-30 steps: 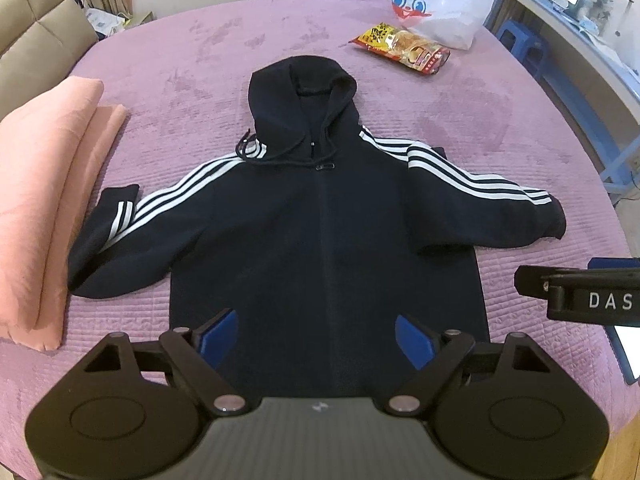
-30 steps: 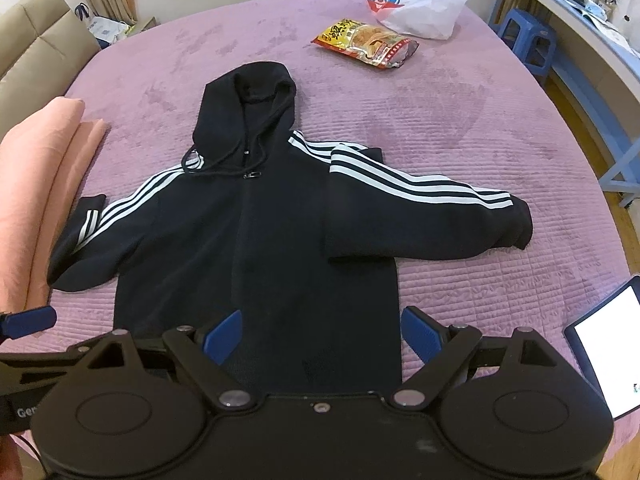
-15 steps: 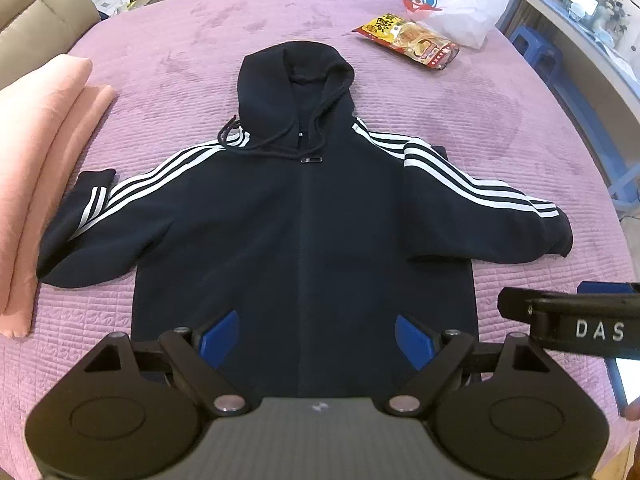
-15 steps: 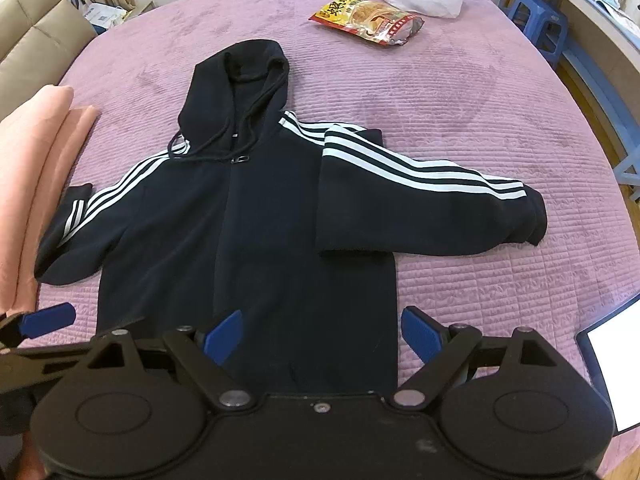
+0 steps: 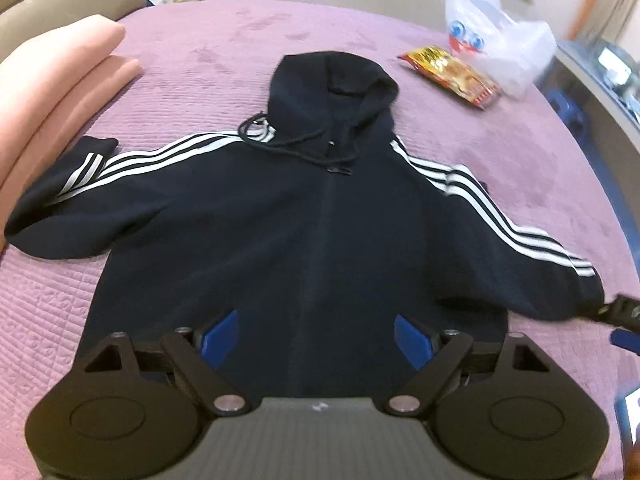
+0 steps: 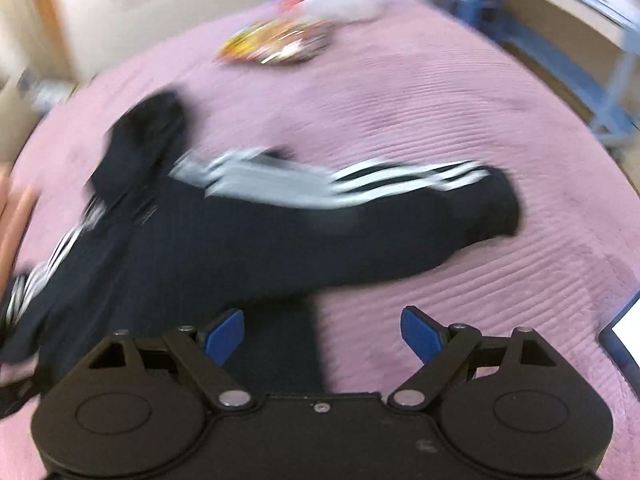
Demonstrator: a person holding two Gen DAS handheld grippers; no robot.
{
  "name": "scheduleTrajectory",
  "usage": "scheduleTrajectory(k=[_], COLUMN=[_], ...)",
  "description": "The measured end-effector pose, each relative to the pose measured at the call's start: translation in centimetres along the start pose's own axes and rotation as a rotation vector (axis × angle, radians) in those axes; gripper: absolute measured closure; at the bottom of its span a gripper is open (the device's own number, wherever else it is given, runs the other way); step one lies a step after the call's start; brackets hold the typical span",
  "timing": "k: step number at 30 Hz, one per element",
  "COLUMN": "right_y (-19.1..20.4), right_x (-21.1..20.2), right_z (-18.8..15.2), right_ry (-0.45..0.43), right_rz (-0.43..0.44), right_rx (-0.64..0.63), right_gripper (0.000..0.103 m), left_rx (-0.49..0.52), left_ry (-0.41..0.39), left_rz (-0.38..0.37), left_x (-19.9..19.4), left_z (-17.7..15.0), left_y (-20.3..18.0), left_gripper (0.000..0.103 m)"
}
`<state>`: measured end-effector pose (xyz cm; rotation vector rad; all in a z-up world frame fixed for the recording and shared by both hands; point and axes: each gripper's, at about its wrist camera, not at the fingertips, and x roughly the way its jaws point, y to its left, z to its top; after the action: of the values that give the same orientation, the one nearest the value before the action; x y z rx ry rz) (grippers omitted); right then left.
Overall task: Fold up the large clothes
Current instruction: 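Grasp the striped sleeve cuff with the right tool and lift it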
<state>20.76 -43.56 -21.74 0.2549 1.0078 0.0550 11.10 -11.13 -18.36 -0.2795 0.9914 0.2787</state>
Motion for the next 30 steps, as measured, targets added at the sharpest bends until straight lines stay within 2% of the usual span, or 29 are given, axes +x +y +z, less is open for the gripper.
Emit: scheduleTrajectory(k=[3, 7, 10, 14, 15, 16, 17, 18, 19, 20, 21, 23, 26, 28, 30], right_y=[-5.5, -11.7, -16.0, -19.4, -19.4, -19.0, -18.1, -17.5, -16.6, -15.8, -15.2, -14.4, -14.4, -15.1, -16.0], right_x=[3.1, 6.6, 8.2, 11.5, 12.2, 12.4, 12.4, 12.6, 12.8, 13.0, 12.9, 11.7, 7.8, 4.8, 2.0], right_z=[2.5, 5.2, 6.1, 6.3, 6.2, 6.3, 6.6, 6.9, 7.2, 7.4, 7.6, 8.1, 9.4, 10.2, 10.8], right_ry=[-0.048, -0.094, -0.103, -0.017, -0.002, -0.022, -0.033, -0.028, -0.015, -0.001, -0.007, -0.038, -0.155, -0.259, -0.377], right_rz=[-0.007, -0.069, -0.053, 0.006, 0.013, -0.004, -0.004, 0.005, 0.002, 0.005, 0.006, -0.023, -0.107, -0.225, -0.410], right_rx=[0.122, 0.247, 0.381, 0.508, 0.517, 0.488, 0.440, 0.404, 0.363, 0.327, 0.301, 0.248, 0.162, 0.110, 0.071], right_gripper=[0.006, 0.008, 0.008, 0.008, 0.008, 0.008, 0.012, 0.036, 0.052, 0.077, 0.084, 0.086, 0.088, 0.089, 0.088], left_rx=[0.004, -0.001, -0.013, -0.011, -0.005, 0.004, 0.012, 0.019, 0.026, 0.031, 0.036, 0.043, 0.049, 0.046, 0.039], left_ry=[-0.010, 0.014, 0.054, 0.113, 0.119, 0.124, 0.126, 0.128, 0.129, 0.130, 0.130, 0.124, 0.108, 0.104, 0.102], left_rz=[0.030, 0.062, 0.060, 0.057, 0.058, 0.059, 0.060, 0.061, 0.060, 0.059, 0.059, 0.056, 0.052, 0.047, 0.040], left_x=[1.7, 4.0, 5.3, 6.7, 6.9, 7.2, 7.4, 7.5, 7.7, 7.8, 8.0, 8.1, 8.1, 8.3, 8.4], left_z=[-0.5, -1.4, -2.5, -3.6, -3.8, -3.8, -3.8, -3.7, -3.6, -3.4, -3.4, -3.1, -2.7, -2.4, -2.2], left_y=[0.6, 1.2, 1.4, 1.1, 0.9, 0.8, 0.6, 0.5, 0.2, 0.0, -0.3, -0.7, -1.4, -1.7, -2.0], left_gripper=[0.017, 0.017, 0.017, 0.017, 0.017, 0.017, 0.017, 0.017, 0.017, 0.017, 0.017, 0.017, 0.017, 0.017, 0.017])
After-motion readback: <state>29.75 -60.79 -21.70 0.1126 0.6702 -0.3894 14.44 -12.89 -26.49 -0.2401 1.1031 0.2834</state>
